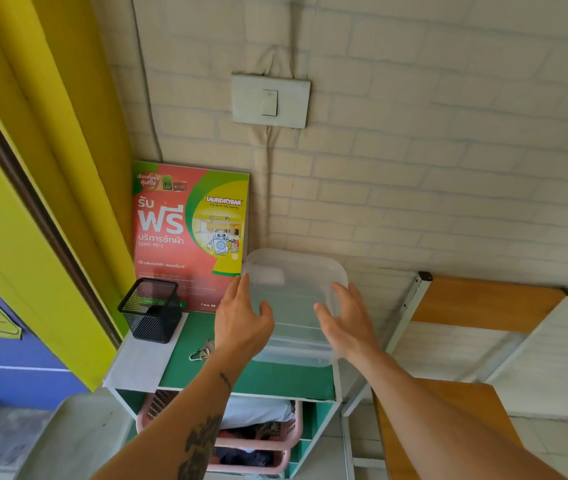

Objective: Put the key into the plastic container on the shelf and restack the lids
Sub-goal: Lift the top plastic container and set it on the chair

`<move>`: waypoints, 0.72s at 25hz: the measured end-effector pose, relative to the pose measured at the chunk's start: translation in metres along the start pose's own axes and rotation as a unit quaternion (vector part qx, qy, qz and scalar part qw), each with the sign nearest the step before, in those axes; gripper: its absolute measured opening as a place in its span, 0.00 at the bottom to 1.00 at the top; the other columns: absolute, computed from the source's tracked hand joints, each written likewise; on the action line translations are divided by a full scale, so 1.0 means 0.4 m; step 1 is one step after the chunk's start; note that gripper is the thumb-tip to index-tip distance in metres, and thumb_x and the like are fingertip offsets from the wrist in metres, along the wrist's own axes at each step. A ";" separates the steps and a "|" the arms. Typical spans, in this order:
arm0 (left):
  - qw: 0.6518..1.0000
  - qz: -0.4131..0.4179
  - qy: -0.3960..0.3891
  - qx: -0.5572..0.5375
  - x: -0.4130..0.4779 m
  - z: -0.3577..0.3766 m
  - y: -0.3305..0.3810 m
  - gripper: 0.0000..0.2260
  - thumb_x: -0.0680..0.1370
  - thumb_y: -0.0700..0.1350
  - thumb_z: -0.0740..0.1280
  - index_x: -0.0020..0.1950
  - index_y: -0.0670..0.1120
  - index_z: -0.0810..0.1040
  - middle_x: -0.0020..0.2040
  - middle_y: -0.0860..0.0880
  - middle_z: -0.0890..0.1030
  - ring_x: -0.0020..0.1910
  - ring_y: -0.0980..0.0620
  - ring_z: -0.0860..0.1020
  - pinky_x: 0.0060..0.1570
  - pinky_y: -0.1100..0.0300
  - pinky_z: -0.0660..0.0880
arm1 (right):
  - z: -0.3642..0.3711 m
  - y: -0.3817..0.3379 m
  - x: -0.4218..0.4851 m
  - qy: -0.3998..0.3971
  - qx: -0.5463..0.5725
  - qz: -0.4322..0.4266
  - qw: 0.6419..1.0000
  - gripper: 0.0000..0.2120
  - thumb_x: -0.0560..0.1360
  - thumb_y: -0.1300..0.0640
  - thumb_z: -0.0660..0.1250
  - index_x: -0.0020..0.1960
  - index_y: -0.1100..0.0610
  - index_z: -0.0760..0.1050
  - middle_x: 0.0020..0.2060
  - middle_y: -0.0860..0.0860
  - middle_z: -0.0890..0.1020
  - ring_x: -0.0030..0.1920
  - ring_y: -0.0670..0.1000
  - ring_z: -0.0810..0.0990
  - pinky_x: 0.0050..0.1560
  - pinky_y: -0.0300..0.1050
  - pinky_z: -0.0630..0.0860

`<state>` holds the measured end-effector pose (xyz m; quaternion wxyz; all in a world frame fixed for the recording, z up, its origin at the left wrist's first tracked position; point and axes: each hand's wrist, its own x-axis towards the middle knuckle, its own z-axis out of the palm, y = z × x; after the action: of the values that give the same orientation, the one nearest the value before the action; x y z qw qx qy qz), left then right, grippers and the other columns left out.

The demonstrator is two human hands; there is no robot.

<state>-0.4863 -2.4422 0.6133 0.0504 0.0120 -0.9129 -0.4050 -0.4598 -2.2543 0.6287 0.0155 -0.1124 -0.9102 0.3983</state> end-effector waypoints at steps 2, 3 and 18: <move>1.000 0.000 0.008 -0.007 0.000 -0.002 0.005 0.30 0.77 0.49 0.63 0.78 0.46 0.59 0.77 0.47 0.63 0.74 0.45 0.65 0.71 0.47 0.66 | 0.000 0.001 0.002 0.007 0.004 -0.004 1.000 0.29 0.79 0.46 0.62 0.77 0.51 0.59 0.80 0.54 0.52 0.79 0.54 0.51 0.74 0.52 0.53; 1.000 0.000 0.010 -0.012 -0.001 -0.003 0.007 0.30 0.76 0.48 0.64 0.78 0.46 0.59 0.77 0.47 0.64 0.74 0.45 0.65 0.71 0.47 0.66 | -0.001 0.003 0.004 0.011 0.006 -0.006 1.000 0.29 0.79 0.46 0.63 0.77 0.51 0.59 0.79 0.54 0.53 0.79 0.54 0.51 0.74 0.52 0.53; 1.000 -0.008 0.007 0.001 -0.015 -0.003 0.029 0.30 0.77 0.49 0.63 0.78 0.45 0.58 0.78 0.46 0.62 0.75 0.44 0.64 0.70 0.48 0.65 | -0.008 0.010 0.029 0.022 0.027 0.026 0.999 0.32 0.76 0.48 0.67 0.77 0.53 0.60 0.78 0.53 0.58 0.77 0.54 0.56 0.74 0.54 0.56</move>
<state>-0.4802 -2.4350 0.6222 0.0533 0.0223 -0.9127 -0.4046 -0.4700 -2.2471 0.6272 0.0287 -0.1441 -0.8952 0.4207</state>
